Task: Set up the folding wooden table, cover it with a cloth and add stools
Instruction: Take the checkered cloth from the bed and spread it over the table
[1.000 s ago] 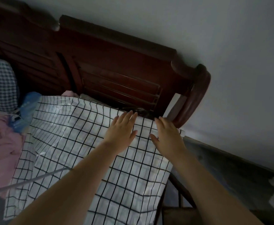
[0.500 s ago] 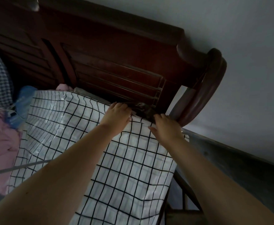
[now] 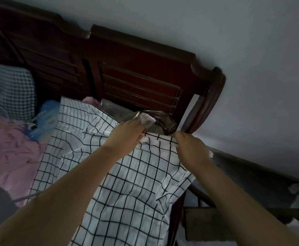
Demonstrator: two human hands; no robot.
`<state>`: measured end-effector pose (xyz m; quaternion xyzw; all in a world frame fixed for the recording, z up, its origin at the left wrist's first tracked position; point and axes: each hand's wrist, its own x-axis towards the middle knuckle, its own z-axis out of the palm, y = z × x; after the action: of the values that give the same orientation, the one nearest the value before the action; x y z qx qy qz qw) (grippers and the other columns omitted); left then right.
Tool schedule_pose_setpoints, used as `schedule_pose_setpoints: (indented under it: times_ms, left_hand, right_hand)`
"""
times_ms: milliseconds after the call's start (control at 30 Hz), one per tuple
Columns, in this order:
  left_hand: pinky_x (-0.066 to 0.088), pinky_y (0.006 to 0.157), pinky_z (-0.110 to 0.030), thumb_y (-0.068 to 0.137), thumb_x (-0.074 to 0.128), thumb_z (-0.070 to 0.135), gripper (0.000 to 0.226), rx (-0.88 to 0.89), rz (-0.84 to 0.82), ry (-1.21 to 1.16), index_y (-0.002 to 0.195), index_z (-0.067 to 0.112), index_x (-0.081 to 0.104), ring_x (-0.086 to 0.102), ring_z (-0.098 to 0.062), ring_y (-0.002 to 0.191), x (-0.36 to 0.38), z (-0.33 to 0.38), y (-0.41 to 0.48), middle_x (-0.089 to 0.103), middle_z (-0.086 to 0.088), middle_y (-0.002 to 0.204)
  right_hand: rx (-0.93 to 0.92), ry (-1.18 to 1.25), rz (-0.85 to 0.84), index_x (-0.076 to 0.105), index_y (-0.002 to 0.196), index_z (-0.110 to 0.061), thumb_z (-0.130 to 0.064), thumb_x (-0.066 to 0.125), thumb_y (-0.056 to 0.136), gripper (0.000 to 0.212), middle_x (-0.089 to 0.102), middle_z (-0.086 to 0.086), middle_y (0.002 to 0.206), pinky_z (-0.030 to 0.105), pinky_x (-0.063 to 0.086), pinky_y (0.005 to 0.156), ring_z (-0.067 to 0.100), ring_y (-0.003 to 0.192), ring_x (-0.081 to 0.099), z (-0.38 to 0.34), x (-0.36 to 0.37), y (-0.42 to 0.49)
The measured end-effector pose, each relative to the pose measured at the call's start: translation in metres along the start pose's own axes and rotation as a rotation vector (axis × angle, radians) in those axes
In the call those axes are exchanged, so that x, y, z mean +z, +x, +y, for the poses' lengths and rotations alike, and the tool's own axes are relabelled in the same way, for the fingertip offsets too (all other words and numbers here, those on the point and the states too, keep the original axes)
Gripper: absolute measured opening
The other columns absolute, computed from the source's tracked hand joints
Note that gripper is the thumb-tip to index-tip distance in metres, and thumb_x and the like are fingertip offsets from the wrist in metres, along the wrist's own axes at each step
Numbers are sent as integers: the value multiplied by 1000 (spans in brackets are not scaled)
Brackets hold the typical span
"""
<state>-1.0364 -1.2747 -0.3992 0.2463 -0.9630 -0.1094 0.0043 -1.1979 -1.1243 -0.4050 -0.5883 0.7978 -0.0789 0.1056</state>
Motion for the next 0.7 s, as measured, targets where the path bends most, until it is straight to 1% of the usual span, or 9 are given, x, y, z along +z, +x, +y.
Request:
schedule_pose_setpoints:
  times_ms: [100, 167, 233, 300, 433, 467, 533, 633, 700]
  left_hand:
    - [45, 86, -32, 93, 52, 21, 25, 85, 58, -46, 115, 12, 55, 56, -20, 106, -28, 15, -41, 60, -4, 115]
    - [45, 81, -30, 93, 51, 21, 17, 158, 72, -54, 107, 12, 57, 56, -20, 100, -46, 24, -71, 60, -4, 109]
    - [48, 80, -32, 91, 52, 20, 16, 230, 102, -70, 104, 12, 58, 57, -20, 97, -64, 32, -104, 60, -3, 105]
    - [49, 79, -33, 89, 53, 20, 16, 300, 134, -91, 103, 13, 60, 57, -19, 95, -83, 43, -139, 61, -3, 101]
    - [39, 64, -24, 82, 66, 13, 10, 408, 207, -103, 90, 10, 61, 59, -21, 82, -117, 69, -205, 61, -3, 90]
    - [38, 63, -23, 82, 67, 13, 11, 430, 217, -110, 90, 10, 61, 59, -20, 81, -123, 76, -219, 61, -3, 90]
    - [39, 68, -22, 82, 66, 13, 14, 467, 228, -133, 95, 10, 63, 59, -18, 84, -133, 93, -246, 61, -2, 93]
    - [42, 71, -25, 80, 67, 10, 16, 514, 240, -144, 96, 10, 64, 61, -20, 83, -147, 119, -283, 63, -3, 94]
    - [47, 71, -28, 79, 69, 10, 18, 566, 240, -150, 95, 13, 63, 60, -19, 82, -156, 139, -307, 62, 0, 92]
  right_hand:
    - [28, -52, 18, 53, 95, -7, 0, 51, 82, 15, 61, 11, 82, 34, 35, 55, 28, 69, 55, -33, -33, -46]
    - [66, -72, 43, 53, 105, -8, -2, 49, 84, 23, 62, 10, 88, 34, 35, 59, 28, 76, 56, -59, -52, -82]
    - [112, -84, 75, 52, 113, -11, -3, 49, 85, 30, 63, 8, 93, 35, 40, 62, 26, 81, 58, -88, -68, -118]
    - [163, -105, 80, 50, 112, -13, -6, 47, 87, 26, 62, 5, 95, 34, 43, 65, 23, 81, 58, -115, -84, -156]
    - [207, -159, 78, 48, 110, -15, -8, 47, 89, 23, 61, 3, 98, 33, 46, 68, 20, 82, 57, -162, -115, -230]
    - [215, -148, 81, 48, 111, -15, -9, 47, 90, 22, 61, 3, 99, 32, 44, 67, 20, 82, 57, -172, -122, -248]
    - [225, -88, 90, 48, 117, -17, -14, 46, 91, 26, 62, 2, 102, 30, 42, 67, 20, 87, 58, -189, -135, -285]
    - [202, -57, 114, 42, 132, -28, -32, 48, 93, 39, 59, -3, 124, 33, 48, 82, 19, 107, 57, -210, -147, -338]
    - [212, -116, 124, 39, 136, -29, -45, 42, 95, 45, 54, -4, 132, 32, 46, 85, 18, 115, 55, -221, -154, -374]
